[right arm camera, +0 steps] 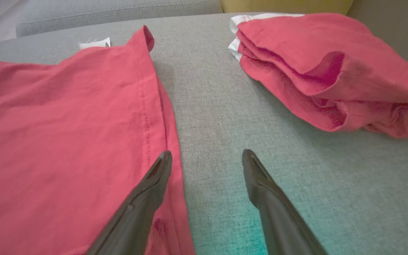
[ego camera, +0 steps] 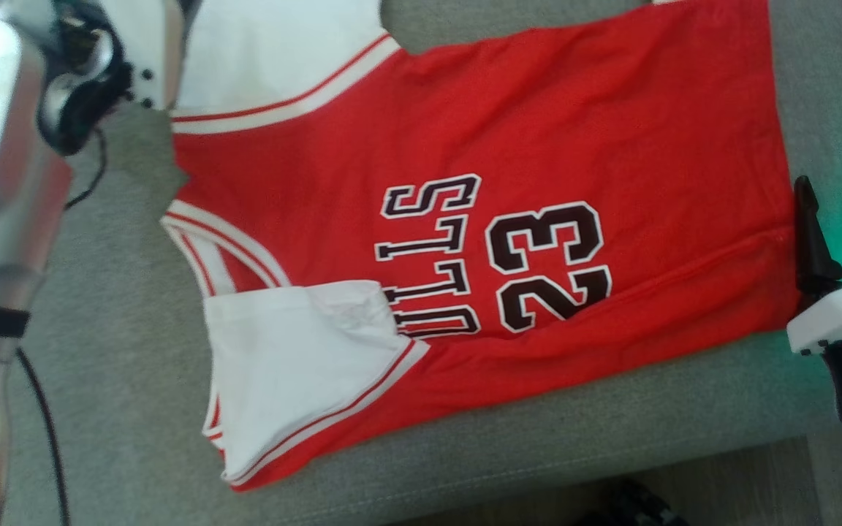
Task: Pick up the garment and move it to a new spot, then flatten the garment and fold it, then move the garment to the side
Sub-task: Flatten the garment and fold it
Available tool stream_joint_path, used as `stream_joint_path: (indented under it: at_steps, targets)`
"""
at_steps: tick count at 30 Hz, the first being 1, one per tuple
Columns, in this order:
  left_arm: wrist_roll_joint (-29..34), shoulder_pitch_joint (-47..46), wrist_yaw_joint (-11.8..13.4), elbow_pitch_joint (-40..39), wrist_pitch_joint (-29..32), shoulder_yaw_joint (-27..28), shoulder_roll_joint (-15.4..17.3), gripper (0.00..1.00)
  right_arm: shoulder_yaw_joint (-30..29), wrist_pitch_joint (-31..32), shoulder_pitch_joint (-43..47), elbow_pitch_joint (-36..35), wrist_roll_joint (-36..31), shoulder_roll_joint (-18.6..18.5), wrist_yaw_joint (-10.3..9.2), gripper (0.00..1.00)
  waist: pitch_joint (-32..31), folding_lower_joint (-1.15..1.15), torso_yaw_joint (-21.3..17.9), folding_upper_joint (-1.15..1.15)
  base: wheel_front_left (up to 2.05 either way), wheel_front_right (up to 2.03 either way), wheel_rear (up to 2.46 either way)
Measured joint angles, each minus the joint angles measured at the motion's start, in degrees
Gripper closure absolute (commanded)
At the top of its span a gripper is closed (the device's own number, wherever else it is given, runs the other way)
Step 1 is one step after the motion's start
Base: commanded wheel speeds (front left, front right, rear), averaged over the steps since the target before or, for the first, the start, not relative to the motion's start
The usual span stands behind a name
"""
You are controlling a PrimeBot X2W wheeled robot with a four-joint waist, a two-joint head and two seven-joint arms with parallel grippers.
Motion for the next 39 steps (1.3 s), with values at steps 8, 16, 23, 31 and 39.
stream_joint_path:
  at_steps: [8, 16, 23, 31, 39]
  targets:
    - [-0.6, -2.2, 0.0, 7.6, -2.0, -2.2, 2.1, 0.0, 0.2, -1.1, -0.7, 1.0, 0.3, 0.4, 0.0, 0.0, 2.6, 0.0, -3.0, 0.0, 0.0, 0.0, 0.0]
    - [-2.6, -4.5, 0.0, 9.7, -3.3, -5.0, 2.4, 0.0, 0.1, -2.0, -0.7, 1.7, 0.3, 0.5, 0.0, 0.0, 3.2, 0.0, -3.7, 0.0, 0.0, 0.0, 0.0]
    - [-3.8, -5.8, 0.0, 11.0, -4.4, -8.0, 2.9, 0.5, 0.2, -2.0, -1.3, 2.1, 0.3, 0.7, 0.0, 0.0, 3.3, 0.0, -4.4, 0.0, 0.0, 0.0, 0.0]
    - [-6.1, -6.2, -0.4, 10.9, -8.6, -12.2, 4.0, 1.0, 2.1, -1.9, -2.2, 2.0, 1.2, 0.6, 0.0, 0.0, 2.7, 0.0, -4.8, 0.0, 0.0, 0.0, 0.0]
    - [-6.9, -6.1, -0.4, 8.9, -15.8, -16.0, 4.0, 1.0, 8.3, 4.0, -12.7, 2.9, 5.1, -0.6, 0.0, 0.0, -0.5, 0.0, -3.3, 0.0, 0.0, 0.0, 0.0]
